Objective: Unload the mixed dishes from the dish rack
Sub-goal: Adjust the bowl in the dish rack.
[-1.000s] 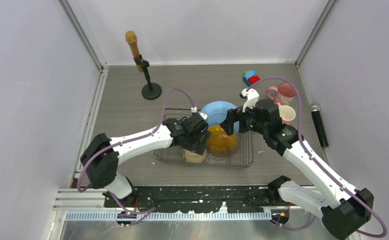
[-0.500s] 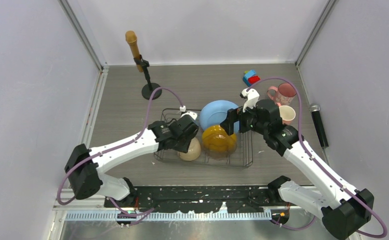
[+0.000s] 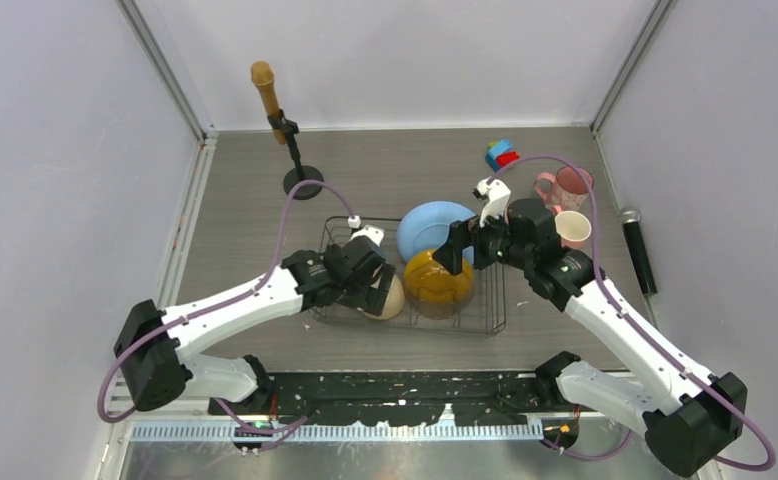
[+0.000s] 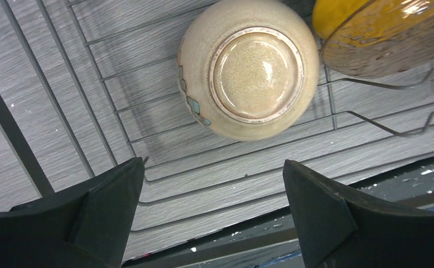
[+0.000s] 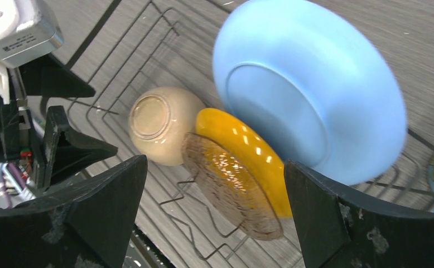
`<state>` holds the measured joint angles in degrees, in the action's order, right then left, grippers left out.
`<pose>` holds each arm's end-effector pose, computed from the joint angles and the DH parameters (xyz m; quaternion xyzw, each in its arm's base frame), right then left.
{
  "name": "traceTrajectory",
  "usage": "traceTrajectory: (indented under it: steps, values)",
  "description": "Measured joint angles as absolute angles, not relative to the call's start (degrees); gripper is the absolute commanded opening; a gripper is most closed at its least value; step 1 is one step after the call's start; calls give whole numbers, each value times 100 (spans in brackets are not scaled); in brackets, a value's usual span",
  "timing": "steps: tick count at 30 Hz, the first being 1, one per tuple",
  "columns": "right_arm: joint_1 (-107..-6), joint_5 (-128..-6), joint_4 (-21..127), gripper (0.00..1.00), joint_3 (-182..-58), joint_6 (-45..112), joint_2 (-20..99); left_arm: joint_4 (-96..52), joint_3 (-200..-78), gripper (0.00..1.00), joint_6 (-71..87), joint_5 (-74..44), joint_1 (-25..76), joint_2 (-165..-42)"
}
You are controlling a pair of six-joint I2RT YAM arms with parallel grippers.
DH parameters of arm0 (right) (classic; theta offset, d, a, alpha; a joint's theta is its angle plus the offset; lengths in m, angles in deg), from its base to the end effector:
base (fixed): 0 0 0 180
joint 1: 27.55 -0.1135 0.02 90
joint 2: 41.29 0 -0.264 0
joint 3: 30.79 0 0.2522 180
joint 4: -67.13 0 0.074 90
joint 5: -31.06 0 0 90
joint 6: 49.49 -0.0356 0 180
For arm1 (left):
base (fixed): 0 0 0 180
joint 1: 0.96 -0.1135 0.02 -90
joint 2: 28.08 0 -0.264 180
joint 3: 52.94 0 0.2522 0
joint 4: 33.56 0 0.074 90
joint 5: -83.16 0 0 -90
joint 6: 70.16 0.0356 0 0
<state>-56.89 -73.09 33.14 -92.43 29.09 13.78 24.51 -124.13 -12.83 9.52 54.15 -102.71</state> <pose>0.1838 0.1133 0.3088 -0.1953 0.8277 0.2782 0.4465 0.1532 -0.2021 0.2579 0.1523 0.9479 -0.0695 0.2711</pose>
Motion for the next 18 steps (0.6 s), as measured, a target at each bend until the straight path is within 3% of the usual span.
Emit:
traceTrajectory:
  steps: [9,18]
  values:
    - [-6135,-7379,3234,100,-9505,2868,1700,1470,-11854,100,-974,299,5264,-9825]
    - [-6148,-7222,3225,100,-9510,2826,1676,978,-12094,100,-408,246,5264,-10784]
